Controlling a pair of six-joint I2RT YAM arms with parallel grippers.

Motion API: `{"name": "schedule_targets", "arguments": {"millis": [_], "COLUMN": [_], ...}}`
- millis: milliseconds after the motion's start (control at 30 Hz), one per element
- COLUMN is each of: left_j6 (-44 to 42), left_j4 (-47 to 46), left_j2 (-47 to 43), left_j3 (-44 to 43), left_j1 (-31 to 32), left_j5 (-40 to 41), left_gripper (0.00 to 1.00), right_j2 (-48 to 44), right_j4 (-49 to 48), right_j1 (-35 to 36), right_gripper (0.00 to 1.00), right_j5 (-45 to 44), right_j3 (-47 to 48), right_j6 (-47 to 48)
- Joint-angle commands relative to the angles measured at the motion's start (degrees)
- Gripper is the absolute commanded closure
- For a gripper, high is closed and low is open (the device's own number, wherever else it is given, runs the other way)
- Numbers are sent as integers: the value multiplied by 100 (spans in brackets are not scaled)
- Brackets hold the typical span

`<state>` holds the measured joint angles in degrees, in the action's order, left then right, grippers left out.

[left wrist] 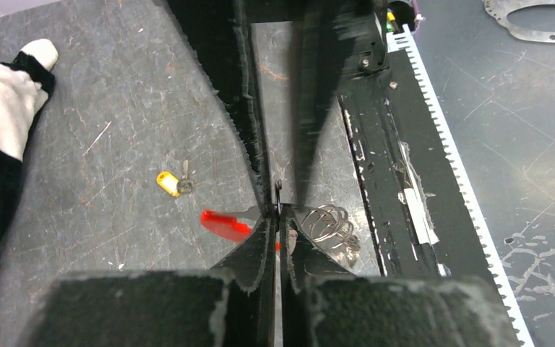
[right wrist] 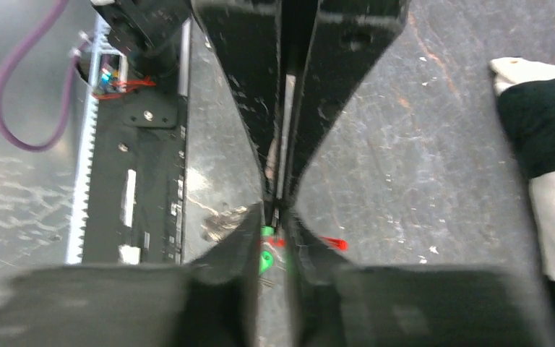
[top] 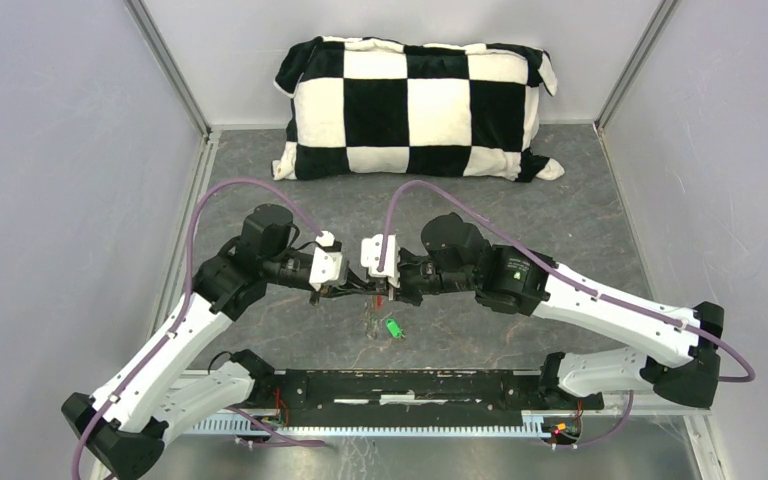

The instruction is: Put the keys on the keyring

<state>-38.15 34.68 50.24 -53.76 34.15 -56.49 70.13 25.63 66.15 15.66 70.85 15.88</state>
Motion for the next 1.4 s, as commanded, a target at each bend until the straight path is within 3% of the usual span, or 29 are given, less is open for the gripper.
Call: {"name": "schedule_targets", "arguments": {"millis": [0,33,167,333,500,800,1167,1367], "left_j6": [-193,-208,-79,321,228,323,414,335], "left_j4": [-88,-121,-657,-1665,-1429,-1534,-1639,-1582], "left_j2": [29,-27,-548,-1167,-1022,-927,-967,-1020], "left_j3": [-214,-210,75,617,481,445,445,515], "left_j1": [22,26,19,13,20,13,13,15], "left_j5": [174,171,-141,-543,-834,-864,-903,-723], "left_gripper": [98,98,98,98,98,98,98,98], "right_j2": [-33,-171,-1262,-1970,-2081,-1716,-1615,-1735], "right_j4": [-542,-765,-2303,-3442,-4095,-4465,-4201,-3920], "right_j1": [110,104,56,-4,-49,-58,-59,-97], "right_gripper": [69,61,44,47,54,61,64,50], "right_j5": [224,140,-101,153,444,912,761,212], "right_j3": [298,98,-1289,-2308,-2673,-2629,-2622,-2705], "right_j6": [-141,-187,-410,-597,-793,-955,-830,-944]}}
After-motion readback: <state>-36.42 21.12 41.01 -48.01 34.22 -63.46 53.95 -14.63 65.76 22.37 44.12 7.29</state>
